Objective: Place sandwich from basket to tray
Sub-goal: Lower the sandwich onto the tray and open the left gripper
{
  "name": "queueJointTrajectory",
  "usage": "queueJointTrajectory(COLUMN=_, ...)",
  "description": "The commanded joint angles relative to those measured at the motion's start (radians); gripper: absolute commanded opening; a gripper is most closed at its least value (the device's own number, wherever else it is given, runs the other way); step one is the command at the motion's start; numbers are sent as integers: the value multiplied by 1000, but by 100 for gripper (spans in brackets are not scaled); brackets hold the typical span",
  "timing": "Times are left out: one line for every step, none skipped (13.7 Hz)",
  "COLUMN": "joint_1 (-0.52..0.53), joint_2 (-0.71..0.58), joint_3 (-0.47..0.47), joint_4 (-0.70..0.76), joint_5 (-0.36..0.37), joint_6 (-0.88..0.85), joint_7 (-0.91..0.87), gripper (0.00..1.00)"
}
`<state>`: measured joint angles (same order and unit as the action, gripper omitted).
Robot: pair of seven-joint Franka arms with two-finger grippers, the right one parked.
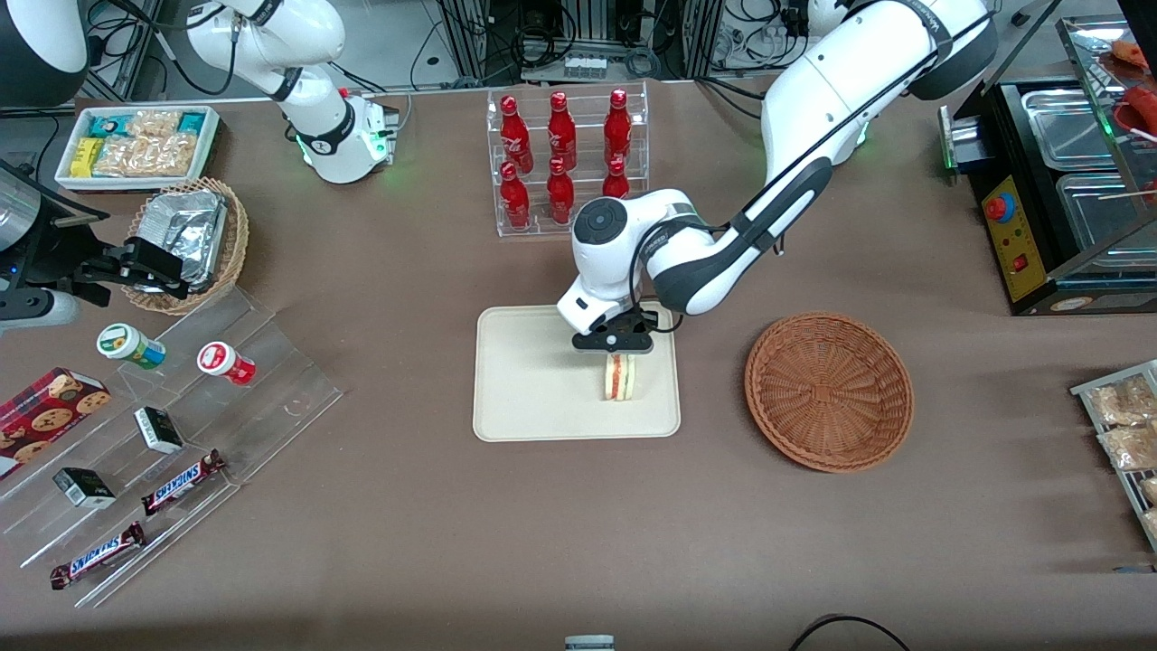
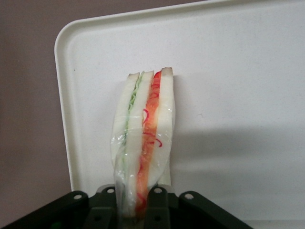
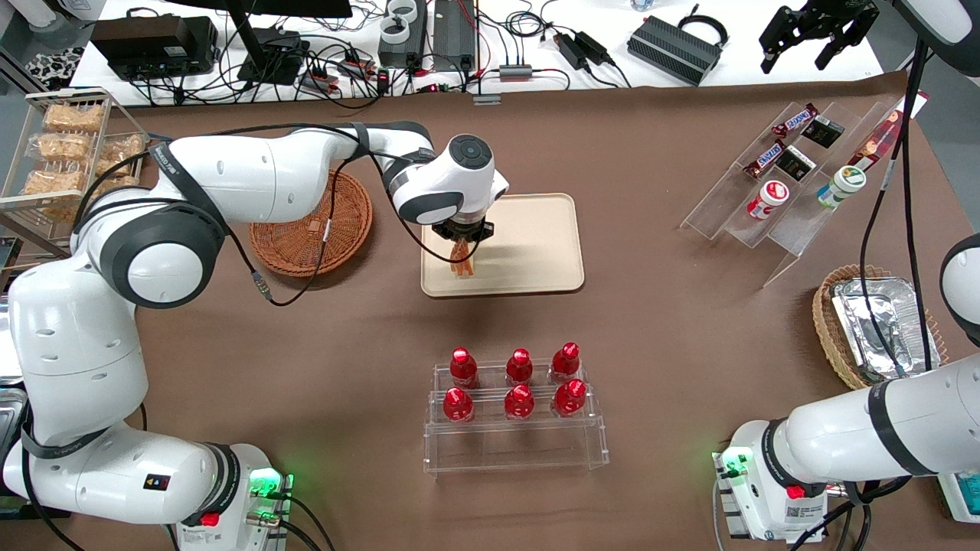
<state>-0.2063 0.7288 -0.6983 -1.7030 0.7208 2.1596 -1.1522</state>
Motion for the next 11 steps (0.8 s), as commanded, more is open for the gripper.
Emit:
queueJointTrajectory(joint_1=-12, joint_2=38, joint_3=0, joint_4=43, joint_5=80, joint_6=-14, joint_7=-66, gripper=65)
queueJointTrajectory(joint_1=-12, joint_2=52, joint_3=0, joint_4=45, joint_5=95, joint_6=-14, joint_7=-93, gripper=75)
queueJointTrajectory(joint_1=-12, joint_2=55, joint_3=0, joint_4=45, joint_5=107, joint_6=-14, joint_7=-118, gripper=100)
queueJointTrajectory(joint_1=-12, joint_2=55, joint_3=-1, joint_4=45, joint_5=115, joint_6=-12, joint_7=-141, gripper=100)
queueJointTrajectory(joint_1=-12, joint_2=54, joint_3=-1, joint_4=45, joint_5=115, joint_6=-12, joint_7=-152, gripper=100)
queueJointTrajectory(joint_1=-12, joint_2=54, joint_3=-3, joint_4=46, joint_5=114, joint_6=-12, joint_7=-153, gripper=100)
queueJointTrajectory(joint_1=-9, joint_2=49, joint_3=-4, joint_4=57, joint_5=105, joint_6=-12, joint_7=-153, gripper=100)
queueJointTrajectory(joint_1=-9, joint_2=44, joint_3=-7, joint_4=72, joint_5=100, joint_6=-15, joint_7=-155, gripper=100)
queueJointTrajectory(joint_1=-5, joint_2=41, joint_3=-12, joint_4=79, joint_5=100, joint_6=-17, joint_7=-158, gripper=100)
queueJointTrajectory(joint_1=-4, joint_2=38, joint_3=-15, joint_4=95, joint_5=97, joint_6=-21, joint_7=-190, gripper=100)
queueJointTrajectory(joint_1=-1, joint_2=35, joint_3=-35, joint_4=109, joint_5=89, joint_6=-32, joint_7=-233, gripper=100)
